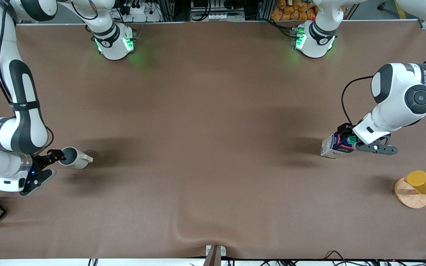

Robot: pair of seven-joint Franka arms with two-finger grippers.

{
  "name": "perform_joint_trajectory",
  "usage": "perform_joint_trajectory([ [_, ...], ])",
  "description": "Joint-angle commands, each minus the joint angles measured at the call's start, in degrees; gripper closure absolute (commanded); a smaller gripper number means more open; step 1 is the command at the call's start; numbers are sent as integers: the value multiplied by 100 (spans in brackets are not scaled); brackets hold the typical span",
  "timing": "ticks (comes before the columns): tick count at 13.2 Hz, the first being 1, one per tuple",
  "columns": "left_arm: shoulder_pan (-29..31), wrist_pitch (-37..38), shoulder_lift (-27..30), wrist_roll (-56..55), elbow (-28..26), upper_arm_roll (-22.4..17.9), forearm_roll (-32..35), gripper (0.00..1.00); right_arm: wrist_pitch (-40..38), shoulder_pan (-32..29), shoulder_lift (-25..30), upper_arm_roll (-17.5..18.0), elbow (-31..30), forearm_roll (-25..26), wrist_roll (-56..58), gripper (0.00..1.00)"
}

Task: Place milk next to cup
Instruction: 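Grasp the white mug with the right gripper while the left gripper lifts the carton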

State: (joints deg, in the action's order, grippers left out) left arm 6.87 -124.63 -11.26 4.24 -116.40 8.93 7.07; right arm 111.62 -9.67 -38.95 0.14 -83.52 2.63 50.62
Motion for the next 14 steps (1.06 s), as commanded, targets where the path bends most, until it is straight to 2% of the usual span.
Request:
perform_joint_trajectory([
  [1,60,-35,-34,24,48,47,32,19,-44,-246,-288,100,73,27,465,0],
  [3,60,-35,-43,7,65,47,23,27,-44,-246,-429,100,73,18,571,0],
  [4,60,-35,-43,7,74,47,23,31,-27,-246,-499,100,82,18,554,6],
  [5,60,-35,-43,-2,83,47,23,34,17,-246,-526,100,82,9,545,70],
  [6,60,-35,-43,7,92,47,23,37,17,-246,-526,100,82,-8,537,100],
  [7,60,-26,-43,-2,118,47,23,40,17,-255,-526,100,91,-17,528,100],
  [9,42,0,-43,7,197,47,23,53,17,-246,-526,100,91,-131,519,100],
  [11,25,26,-34,-11,285,65,32,55,9,-246,-509,109,126,-210,475,100],
  [14,-37,350,-34,-194,592,100,-47,59,9,-176,-447,100,178,-605,370,100],
])
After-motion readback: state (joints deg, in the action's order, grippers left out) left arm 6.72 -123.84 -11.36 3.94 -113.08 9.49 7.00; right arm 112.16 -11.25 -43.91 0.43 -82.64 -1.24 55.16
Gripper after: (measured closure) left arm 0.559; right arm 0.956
